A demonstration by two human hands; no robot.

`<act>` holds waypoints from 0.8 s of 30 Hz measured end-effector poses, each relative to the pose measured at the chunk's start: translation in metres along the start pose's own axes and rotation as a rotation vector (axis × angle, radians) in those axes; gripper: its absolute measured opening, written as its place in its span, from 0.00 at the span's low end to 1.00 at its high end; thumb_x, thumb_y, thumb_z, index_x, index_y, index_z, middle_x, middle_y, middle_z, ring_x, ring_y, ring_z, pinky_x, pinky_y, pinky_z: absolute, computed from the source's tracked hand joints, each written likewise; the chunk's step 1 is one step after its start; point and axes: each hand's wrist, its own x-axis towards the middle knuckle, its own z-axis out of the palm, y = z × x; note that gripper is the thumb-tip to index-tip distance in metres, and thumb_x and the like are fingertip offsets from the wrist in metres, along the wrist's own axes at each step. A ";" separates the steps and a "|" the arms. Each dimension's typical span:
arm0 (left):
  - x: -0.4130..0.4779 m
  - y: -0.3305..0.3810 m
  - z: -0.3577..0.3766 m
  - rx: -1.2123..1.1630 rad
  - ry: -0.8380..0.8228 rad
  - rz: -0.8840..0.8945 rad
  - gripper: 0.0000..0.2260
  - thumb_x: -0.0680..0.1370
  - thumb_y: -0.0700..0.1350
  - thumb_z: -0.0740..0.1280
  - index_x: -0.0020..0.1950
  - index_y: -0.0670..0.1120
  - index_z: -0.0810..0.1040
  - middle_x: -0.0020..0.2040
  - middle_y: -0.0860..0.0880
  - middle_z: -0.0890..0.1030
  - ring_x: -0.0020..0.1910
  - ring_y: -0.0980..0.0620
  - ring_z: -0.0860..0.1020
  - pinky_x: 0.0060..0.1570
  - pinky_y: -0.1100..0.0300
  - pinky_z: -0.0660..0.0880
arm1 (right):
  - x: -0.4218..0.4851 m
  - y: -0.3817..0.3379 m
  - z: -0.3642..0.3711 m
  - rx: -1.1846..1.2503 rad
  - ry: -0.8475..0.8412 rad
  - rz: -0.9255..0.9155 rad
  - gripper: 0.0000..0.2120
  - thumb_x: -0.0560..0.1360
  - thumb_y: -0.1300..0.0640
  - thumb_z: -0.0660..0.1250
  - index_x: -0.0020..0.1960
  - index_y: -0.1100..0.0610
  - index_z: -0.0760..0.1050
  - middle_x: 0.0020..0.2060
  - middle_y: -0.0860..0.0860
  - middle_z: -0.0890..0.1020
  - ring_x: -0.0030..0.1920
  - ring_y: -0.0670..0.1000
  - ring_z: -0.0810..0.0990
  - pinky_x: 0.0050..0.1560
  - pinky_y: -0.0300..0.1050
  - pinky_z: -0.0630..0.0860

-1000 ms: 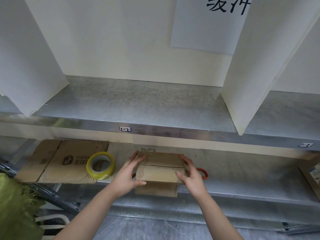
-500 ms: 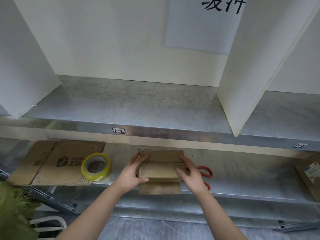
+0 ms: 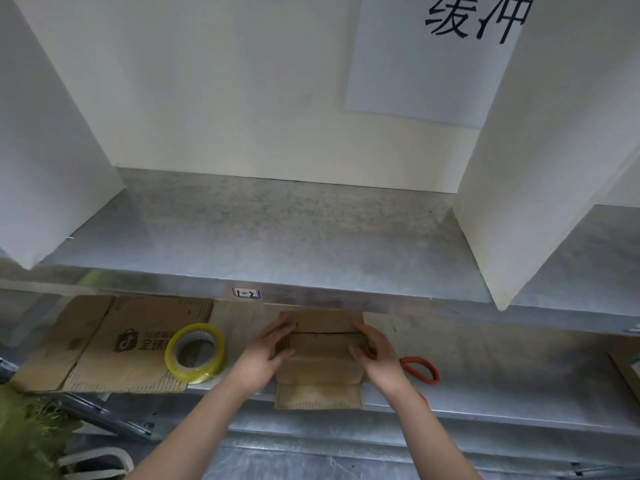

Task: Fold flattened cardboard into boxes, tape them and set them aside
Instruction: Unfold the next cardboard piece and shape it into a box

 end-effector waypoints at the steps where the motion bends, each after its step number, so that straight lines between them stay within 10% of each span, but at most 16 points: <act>1: 0.001 -0.001 -0.003 -0.013 -0.009 -0.004 0.21 0.76 0.58 0.67 0.67 0.60 0.68 0.72 0.63 0.59 0.74 0.59 0.59 0.73 0.60 0.57 | 0.000 -0.001 0.000 -0.014 -0.003 -0.002 0.20 0.78 0.53 0.67 0.67 0.40 0.68 0.66 0.44 0.69 0.68 0.47 0.69 0.65 0.38 0.67; 4: 0.001 -0.007 -0.007 0.075 -0.024 0.003 0.35 0.67 0.78 0.52 0.68 0.62 0.68 0.73 0.64 0.59 0.73 0.60 0.59 0.72 0.59 0.60 | 0.002 0.002 0.001 -0.114 0.003 -0.002 0.19 0.79 0.51 0.65 0.69 0.41 0.68 0.69 0.45 0.69 0.69 0.48 0.69 0.63 0.36 0.65; 8: 0.002 -0.004 -0.008 0.407 -0.027 0.067 0.42 0.68 0.76 0.40 0.74 0.57 0.63 0.77 0.59 0.57 0.76 0.52 0.54 0.70 0.54 0.64 | 0.000 0.002 0.002 -0.423 0.072 -0.074 0.22 0.80 0.46 0.61 0.73 0.44 0.64 0.74 0.49 0.63 0.71 0.52 0.66 0.64 0.41 0.67; 17: -0.024 0.032 -0.026 0.642 0.216 0.193 0.27 0.78 0.61 0.51 0.74 0.51 0.66 0.74 0.51 0.67 0.74 0.48 0.62 0.69 0.52 0.64 | -0.017 -0.032 0.016 -0.824 0.256 -0.513 0.29 0.69 0.63 0.69 0.69 0.52 0.72 0.68 0.55 0.73 0.71 0.62 0.68 0.65 0.60 0.73; 24: -0.084 -0.019 -0.058 0.880 0.208 0.108 0.23 0.76 0.59 0.56 0.67 0.50 0.73 0.66 0.48 0.75 0.66 0.44 0.72 0.68 0.50 0.64 | -0.039 -0.069 0.085 -0.753 0.009 -0.665 0.21 0.78 0.51 0.61 0.71 0.48 0.68 0.71 0.53 0.70 0.72 0.59 0.66 0.67 0.55 0.70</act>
